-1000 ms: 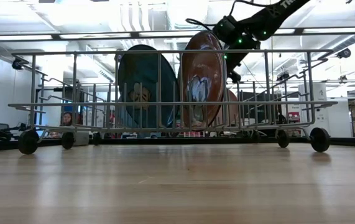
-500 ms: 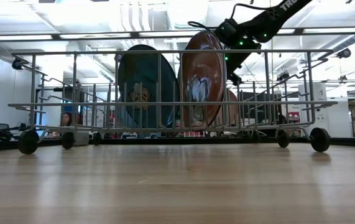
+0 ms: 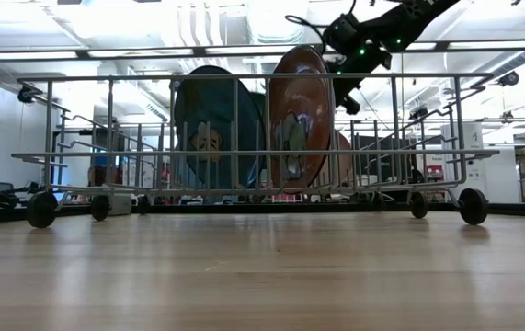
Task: Sort dishes
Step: Put the green plate into the dish rack
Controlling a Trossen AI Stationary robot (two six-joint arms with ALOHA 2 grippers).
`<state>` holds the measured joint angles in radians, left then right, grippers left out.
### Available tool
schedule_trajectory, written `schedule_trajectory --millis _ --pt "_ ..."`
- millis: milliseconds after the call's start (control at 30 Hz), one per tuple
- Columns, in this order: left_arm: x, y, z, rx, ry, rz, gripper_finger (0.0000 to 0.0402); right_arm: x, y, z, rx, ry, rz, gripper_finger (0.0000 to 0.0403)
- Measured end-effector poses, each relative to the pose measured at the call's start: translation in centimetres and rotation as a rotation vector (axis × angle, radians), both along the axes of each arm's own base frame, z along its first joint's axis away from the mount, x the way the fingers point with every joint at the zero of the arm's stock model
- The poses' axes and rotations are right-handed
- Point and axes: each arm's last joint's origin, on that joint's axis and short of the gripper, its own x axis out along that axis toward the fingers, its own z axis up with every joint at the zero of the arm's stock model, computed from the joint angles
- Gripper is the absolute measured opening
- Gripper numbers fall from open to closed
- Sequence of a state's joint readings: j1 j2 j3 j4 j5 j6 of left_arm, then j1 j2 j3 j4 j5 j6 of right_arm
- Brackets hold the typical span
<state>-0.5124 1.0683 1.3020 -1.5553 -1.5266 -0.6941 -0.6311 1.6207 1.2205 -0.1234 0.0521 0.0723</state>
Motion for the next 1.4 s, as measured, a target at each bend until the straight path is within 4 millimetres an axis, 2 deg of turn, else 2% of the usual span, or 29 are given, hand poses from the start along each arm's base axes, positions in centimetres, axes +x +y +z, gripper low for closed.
schedule_trajectory --millis 500,733,1000,1400 --pt "0.1 -0.1 -0.3 -0.03 0.004 -0.006 0.0211 -2.6 2.0 5.8 -0.182 -0.105 -0.01 0.0002" --pt "0.1 -0.1 -0.4 -0.054 0.001 -0.01 0.0211 -1.4 2.9 7.4 -0.363 -0.192 0.062 0.0002" --pt "0.1 -0.1 -0.3 -0.042 0.011 -0.01 0.0211 0.1 3.8 8.0 -0.536 -0.211 0.168 0.0002" --pt "0.0 0.0 0.0 0.064 0.023 0.01 0.0211 0.8 4.8 9.5 -0.756 -0.271 0.221 0.0002"
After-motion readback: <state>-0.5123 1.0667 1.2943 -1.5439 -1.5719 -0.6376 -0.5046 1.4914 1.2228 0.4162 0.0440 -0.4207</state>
